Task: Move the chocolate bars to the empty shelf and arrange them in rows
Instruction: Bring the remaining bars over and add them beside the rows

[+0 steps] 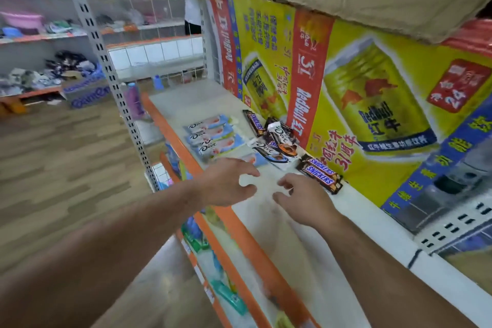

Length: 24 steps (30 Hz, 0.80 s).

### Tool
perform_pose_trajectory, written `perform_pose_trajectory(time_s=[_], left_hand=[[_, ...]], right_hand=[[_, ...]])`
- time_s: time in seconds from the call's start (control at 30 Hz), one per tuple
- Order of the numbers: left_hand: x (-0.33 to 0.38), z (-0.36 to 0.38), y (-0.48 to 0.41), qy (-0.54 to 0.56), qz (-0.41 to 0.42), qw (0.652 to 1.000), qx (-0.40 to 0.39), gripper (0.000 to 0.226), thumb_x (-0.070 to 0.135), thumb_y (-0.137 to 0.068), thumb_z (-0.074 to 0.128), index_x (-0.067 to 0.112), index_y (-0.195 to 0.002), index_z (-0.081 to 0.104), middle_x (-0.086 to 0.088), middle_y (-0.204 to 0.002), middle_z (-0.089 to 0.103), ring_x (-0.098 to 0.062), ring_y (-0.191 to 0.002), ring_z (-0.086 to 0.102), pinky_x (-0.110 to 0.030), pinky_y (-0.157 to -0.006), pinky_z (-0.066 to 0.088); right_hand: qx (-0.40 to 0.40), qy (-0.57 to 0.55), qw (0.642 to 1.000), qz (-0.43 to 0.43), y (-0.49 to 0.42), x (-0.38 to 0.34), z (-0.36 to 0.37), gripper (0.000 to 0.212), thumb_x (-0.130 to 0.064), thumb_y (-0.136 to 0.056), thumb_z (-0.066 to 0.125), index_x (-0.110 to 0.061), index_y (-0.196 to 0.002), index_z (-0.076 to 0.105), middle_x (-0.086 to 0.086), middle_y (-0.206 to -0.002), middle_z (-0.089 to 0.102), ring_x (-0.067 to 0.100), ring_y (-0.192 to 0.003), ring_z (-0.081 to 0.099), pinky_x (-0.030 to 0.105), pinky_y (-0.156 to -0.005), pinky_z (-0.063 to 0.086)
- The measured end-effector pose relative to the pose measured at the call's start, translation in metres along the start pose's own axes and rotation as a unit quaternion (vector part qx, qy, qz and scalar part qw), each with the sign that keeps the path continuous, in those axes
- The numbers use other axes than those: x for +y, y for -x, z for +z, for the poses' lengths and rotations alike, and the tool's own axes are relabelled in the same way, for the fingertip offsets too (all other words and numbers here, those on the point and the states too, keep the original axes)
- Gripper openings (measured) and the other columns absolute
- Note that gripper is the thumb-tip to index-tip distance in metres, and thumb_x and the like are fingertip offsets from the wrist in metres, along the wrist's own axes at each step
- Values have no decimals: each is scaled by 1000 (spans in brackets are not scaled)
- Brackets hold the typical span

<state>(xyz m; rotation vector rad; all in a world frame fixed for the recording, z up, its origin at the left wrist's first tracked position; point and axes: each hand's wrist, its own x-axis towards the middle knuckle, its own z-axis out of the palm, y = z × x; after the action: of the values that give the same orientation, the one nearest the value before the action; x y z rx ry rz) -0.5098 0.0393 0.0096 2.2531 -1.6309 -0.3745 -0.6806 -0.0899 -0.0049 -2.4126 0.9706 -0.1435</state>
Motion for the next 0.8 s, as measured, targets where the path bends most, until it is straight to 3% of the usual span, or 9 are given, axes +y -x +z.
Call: perform_pose_trajectory(time_s=[0.23,0.3,0.4,0.53,0.8], left_hand=[[-42,-11,-68,15,29,999,8,22,31,-88,58,27,-108,67,7,-102,71,-18,-97,65,-35,-86,50],[-57,-15,-92,9,21,1000,10,28,32,-89,57,30,-115,65,7,-111,69,-17,-102,64,-31,-87,51],[-79,-20,-129,-9,41,999,14,32,26,-91,53,28,-122,62,3,-127,63,-19,-115,58,-29,-93,45],[-108,-27,-186,-45,60,997,8,33,24,-96,44,30,-125,59,0,-126,63,-21,-109,60,-23,-80,41],[-147,-35,-278,-98,201,970,-93,41,15,-98,45,26,-137,51,-10,-138,52,-30,-121,52,-39,-95,46]], right_hand=[[12,20,1000,0,-68,-9,6,42,-46,-83,61,-28,-121,62,-8,-120,64,14,-100,62,34,-84,51],[32,24,999,7,-84,-11,8,42,-46,-83,60,-27,-120,64,-7,-120,65,16,-105,62,36,-86,52],[59,44,997,24,-103,-15,11,33,-47,-80,58,-27,-105,68,-4,-104,67,18,-94,62,38,-78,54],[84,122,988,52,-126,-19,17,17,-35,-86,57,-28,-98,67,-6,-100,65,18,-93,58,34,-75,52],[69,225,962,141,-150,-31,31,14,-30,-93,50,-20,-100,57,2,-107,60,24,-102,53,31,-73,40]])
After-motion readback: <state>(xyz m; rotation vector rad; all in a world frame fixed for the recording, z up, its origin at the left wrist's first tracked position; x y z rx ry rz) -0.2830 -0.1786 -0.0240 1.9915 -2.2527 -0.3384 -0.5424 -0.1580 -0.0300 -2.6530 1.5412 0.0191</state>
